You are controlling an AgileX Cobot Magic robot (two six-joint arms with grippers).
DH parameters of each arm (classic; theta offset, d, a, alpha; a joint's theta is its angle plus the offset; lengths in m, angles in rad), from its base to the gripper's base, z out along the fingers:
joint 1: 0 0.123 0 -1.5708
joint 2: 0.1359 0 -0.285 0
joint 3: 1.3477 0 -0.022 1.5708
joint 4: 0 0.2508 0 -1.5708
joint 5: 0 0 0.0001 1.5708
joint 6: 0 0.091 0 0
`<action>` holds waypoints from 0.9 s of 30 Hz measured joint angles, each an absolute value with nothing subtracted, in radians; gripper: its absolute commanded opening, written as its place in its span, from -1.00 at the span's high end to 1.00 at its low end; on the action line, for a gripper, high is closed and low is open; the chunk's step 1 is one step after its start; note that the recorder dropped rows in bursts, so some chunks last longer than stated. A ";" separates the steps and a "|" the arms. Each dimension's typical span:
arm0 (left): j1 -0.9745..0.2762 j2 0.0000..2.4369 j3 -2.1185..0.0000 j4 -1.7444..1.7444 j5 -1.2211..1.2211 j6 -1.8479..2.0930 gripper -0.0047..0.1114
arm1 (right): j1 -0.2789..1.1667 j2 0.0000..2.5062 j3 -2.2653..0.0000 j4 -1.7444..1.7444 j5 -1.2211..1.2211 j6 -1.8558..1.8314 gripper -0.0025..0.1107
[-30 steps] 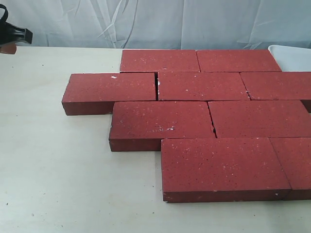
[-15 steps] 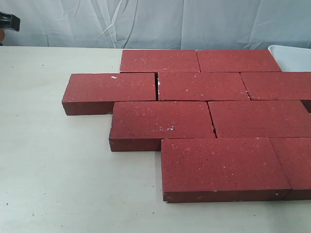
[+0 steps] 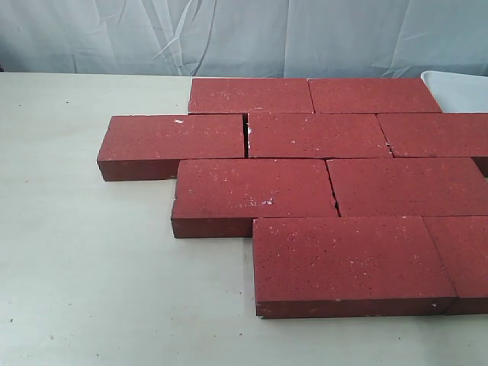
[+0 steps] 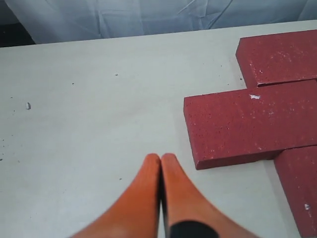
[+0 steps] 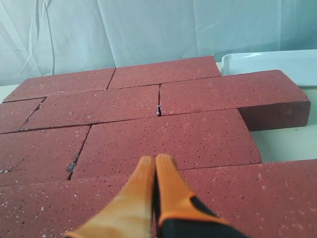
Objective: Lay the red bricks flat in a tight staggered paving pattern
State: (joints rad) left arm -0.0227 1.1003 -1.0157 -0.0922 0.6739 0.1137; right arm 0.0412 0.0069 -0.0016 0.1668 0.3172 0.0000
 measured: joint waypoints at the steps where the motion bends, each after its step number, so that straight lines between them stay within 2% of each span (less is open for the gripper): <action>1: -0.019 1.080 -0.996 -0.092 0.671 0.114 0.92 | 0.041 0.007 -0.002 0.167 0.317 0.000 0.97; 13: 0.068 0.805 -0.682 -0.097 0.624 0.114 0.92 | 0.041 0.007 -0.002 0.167 0.317 0.000 0.97; 27: 0.069 0.513 -0.187 -0.154 0.168 0.114 0.92 | 0.041 0.007 -0.002 0.167 0.317 0.000 0.97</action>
